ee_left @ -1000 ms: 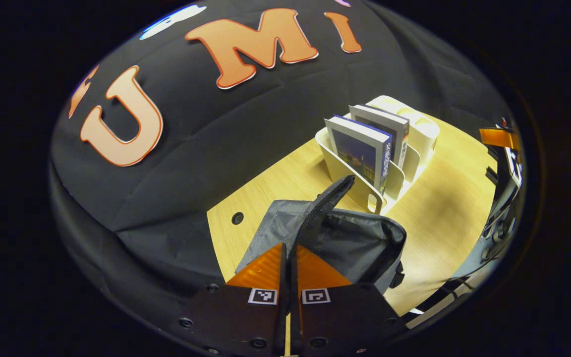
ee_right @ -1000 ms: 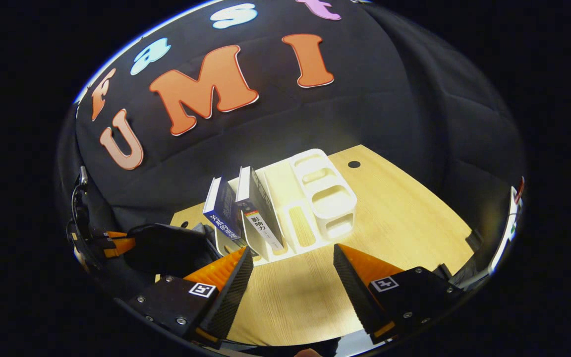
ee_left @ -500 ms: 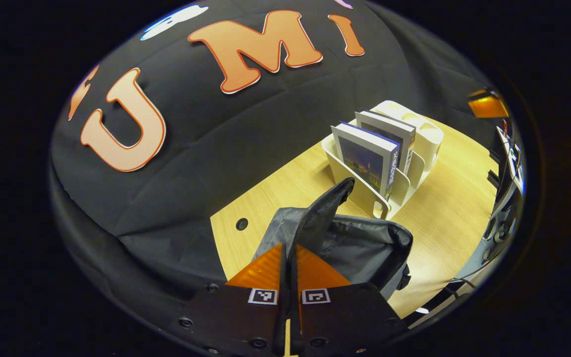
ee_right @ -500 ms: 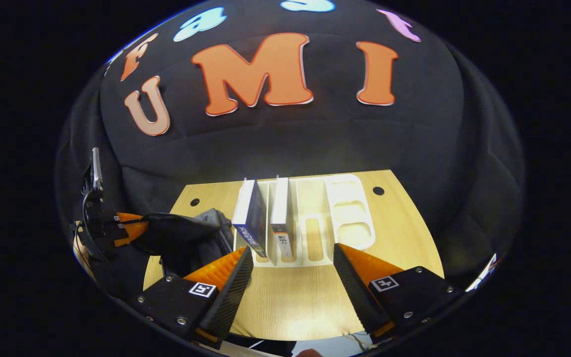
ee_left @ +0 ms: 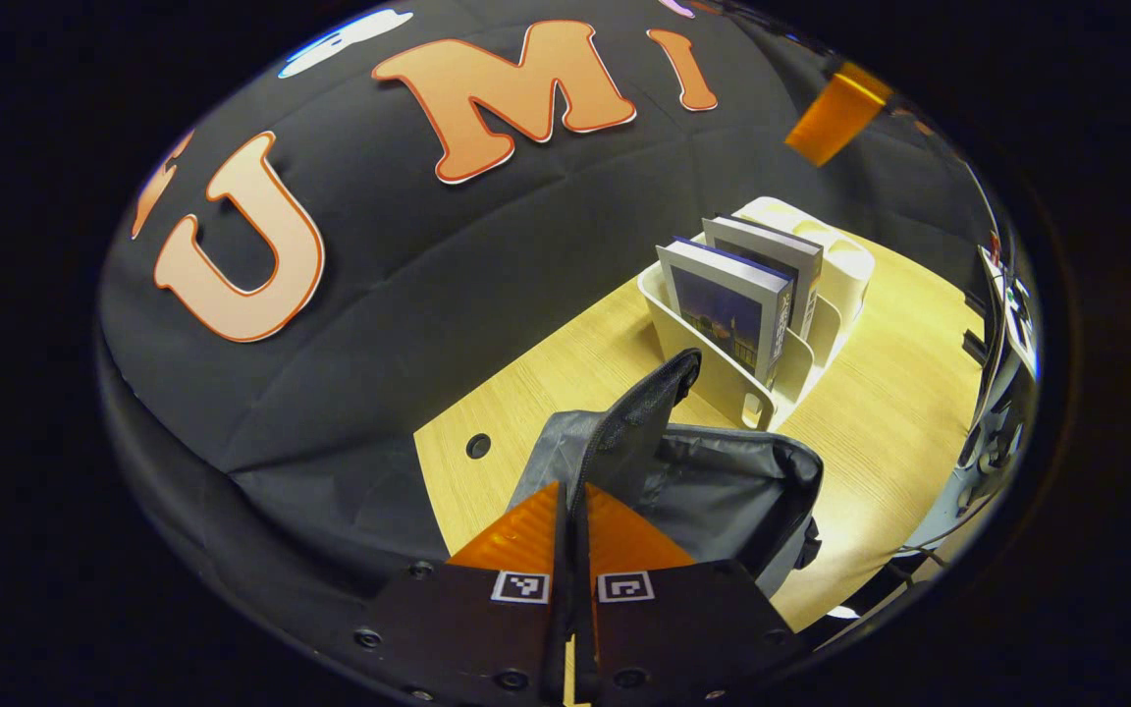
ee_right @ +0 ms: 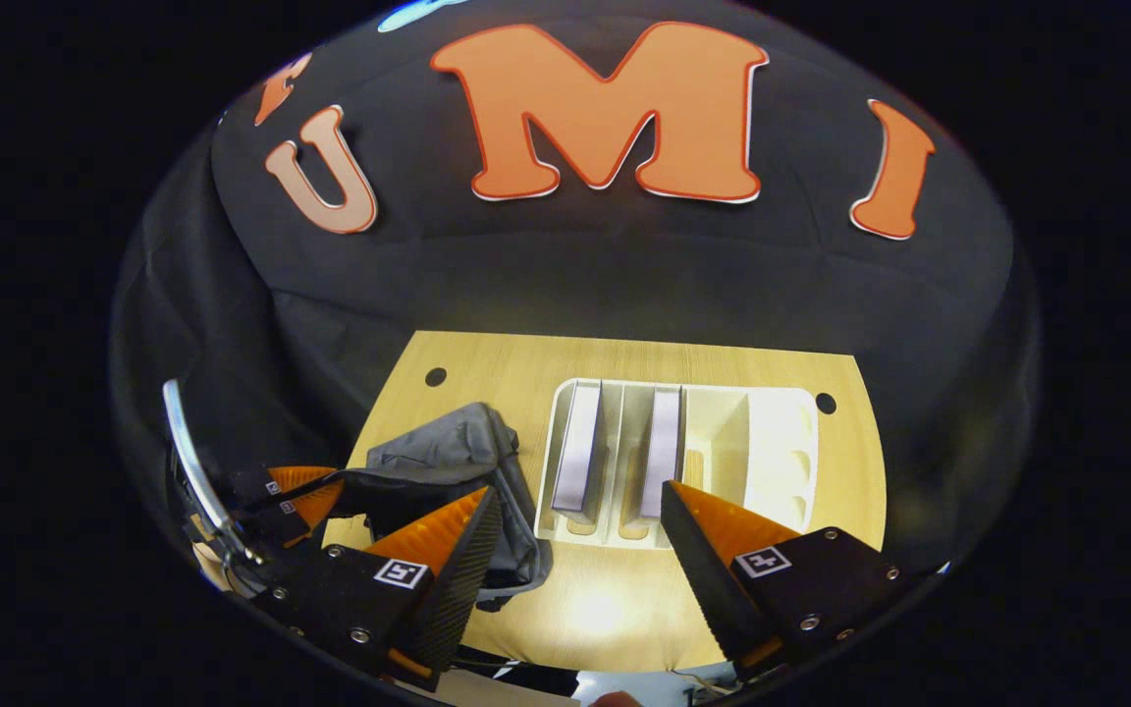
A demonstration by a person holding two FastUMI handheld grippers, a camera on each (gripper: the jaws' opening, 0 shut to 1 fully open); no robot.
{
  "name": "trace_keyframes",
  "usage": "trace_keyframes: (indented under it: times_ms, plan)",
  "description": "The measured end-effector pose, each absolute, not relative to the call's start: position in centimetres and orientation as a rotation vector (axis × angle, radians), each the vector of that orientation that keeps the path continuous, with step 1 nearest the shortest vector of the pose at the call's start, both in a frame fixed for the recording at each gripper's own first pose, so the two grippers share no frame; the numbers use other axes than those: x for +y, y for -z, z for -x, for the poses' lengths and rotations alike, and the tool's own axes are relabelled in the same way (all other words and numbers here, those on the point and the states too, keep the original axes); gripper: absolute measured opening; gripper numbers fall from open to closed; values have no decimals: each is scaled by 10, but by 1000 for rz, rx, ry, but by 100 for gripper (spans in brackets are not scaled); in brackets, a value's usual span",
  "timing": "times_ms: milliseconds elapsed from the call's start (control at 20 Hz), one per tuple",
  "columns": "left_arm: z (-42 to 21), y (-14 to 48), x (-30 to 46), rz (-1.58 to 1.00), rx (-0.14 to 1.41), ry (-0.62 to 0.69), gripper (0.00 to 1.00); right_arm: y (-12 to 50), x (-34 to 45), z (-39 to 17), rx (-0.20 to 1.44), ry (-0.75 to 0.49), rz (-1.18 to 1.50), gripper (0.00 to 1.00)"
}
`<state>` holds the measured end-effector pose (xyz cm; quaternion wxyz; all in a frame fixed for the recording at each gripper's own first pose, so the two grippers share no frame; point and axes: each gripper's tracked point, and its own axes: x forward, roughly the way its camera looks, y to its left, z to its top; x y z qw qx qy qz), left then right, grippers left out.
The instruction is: Open the schoolbag, grab two books from the bookshelf and put them into the schoolbag.
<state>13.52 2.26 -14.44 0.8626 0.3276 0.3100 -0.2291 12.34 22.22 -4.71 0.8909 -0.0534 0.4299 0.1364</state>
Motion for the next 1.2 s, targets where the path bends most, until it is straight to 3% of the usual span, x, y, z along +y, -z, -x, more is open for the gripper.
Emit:
trace_keyframes:
  times_ms: [600,950,1000,1200]
  plan:
    - [-138,153,30,-673,669,496,4,167,251,-202,1181,-162,190,98]
    - [-137,156,38,-677,676,504,4,221,261,-207,1308,-146,236,95]
    - [-136,157,39,-674,678,504,4,228,261,-208,1320,-140,240,88]
    - [-135,157,43,-677,683,509,4,237,254,-206,1359,-94,266,35]
